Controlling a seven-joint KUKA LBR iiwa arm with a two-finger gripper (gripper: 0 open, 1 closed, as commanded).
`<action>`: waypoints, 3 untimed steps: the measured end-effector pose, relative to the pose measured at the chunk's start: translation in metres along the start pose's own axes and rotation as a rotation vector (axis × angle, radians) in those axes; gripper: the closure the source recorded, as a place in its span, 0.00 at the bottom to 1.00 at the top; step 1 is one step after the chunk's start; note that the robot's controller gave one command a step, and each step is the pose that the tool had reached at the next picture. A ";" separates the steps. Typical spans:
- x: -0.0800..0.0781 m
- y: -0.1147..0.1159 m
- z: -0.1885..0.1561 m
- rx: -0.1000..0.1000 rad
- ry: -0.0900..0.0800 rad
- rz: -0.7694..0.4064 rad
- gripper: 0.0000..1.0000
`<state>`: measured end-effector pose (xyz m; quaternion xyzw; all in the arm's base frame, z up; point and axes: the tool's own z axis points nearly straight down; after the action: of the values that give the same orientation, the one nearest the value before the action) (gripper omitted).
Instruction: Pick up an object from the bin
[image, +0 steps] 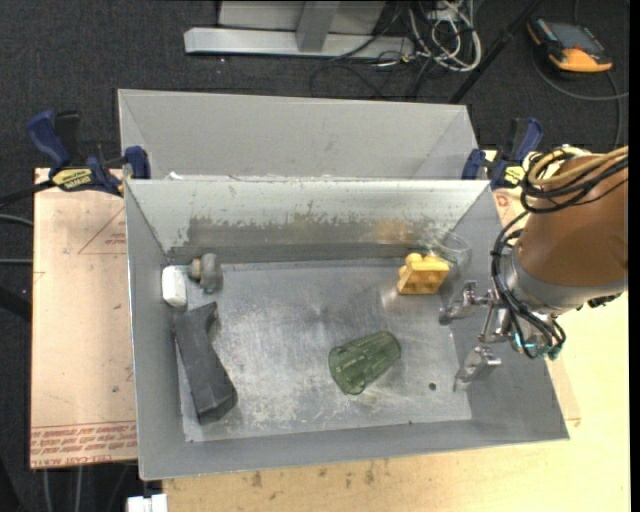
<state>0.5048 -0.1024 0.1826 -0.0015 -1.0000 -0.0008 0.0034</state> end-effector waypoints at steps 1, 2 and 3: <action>-0.002 0.000 -0.003 0.001 -0.007 -0.003 0.00; -0.029 0.034 0.036 0.003 -0.013 -0.085 0.00; -0.044 0.049 0.046 -0.001 -0.003 -0.063 0.00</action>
Offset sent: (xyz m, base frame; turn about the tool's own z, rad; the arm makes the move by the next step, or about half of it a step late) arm 0.0485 0.0637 -0.0728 -0.1551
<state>0.5485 -0.0533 0.1361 0.0299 -0.9996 -0.0014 0.0020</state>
